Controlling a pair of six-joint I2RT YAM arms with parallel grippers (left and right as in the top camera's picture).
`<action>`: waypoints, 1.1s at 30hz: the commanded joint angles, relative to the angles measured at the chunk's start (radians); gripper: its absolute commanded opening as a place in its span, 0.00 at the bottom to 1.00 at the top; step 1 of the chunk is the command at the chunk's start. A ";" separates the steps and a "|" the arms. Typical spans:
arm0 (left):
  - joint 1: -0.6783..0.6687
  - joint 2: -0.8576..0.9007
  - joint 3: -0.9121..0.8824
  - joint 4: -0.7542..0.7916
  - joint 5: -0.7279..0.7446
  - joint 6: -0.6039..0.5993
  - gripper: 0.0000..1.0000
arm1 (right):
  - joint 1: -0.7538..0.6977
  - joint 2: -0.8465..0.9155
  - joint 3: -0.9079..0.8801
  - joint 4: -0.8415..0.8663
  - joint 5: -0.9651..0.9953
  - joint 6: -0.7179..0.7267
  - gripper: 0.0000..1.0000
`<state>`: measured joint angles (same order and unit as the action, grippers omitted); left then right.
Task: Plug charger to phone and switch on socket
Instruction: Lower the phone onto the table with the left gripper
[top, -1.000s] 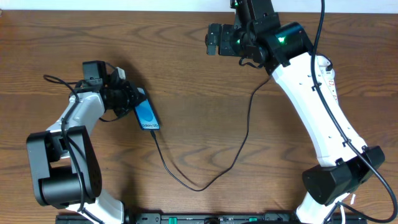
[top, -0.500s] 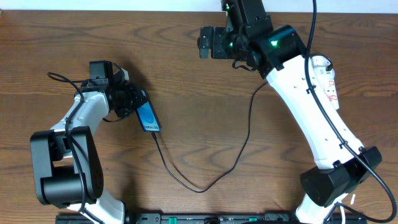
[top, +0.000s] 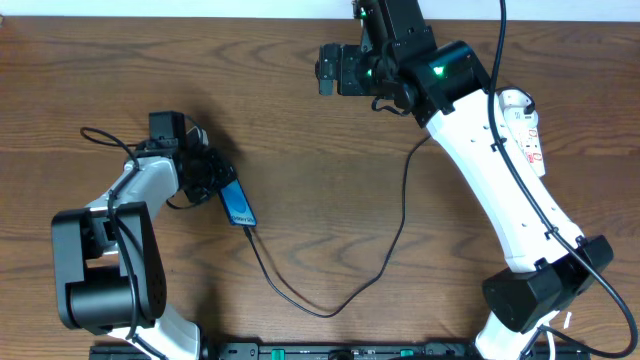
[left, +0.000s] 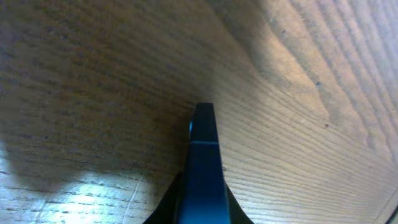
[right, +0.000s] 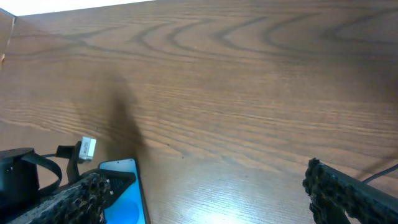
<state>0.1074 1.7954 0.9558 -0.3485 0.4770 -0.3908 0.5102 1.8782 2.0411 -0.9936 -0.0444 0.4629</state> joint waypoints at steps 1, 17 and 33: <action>-0.002 -0.002 -0.002 0.002 -0.023 0.017 0.07 | 0.007 -0.014 0.008 -0.002 0.009 0.003 0.99; -0.002 -0.002 -0.004 0.005 -0.044 0.024 0.08 | 0.007 -0.014 0.008 -0.013 0.013 0.003 0.99; -0.002 -0.002 -0.004 -0.002 -0.044 0.024 0.25 | 0.007 -0.014 0.008 -0.021 0.013 0.003 0.99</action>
<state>0.1074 1.7954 0.9554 -0.3416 0.4385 -0.3843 0.5114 1.8782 2.0411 -1.0107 -0.0441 0.4629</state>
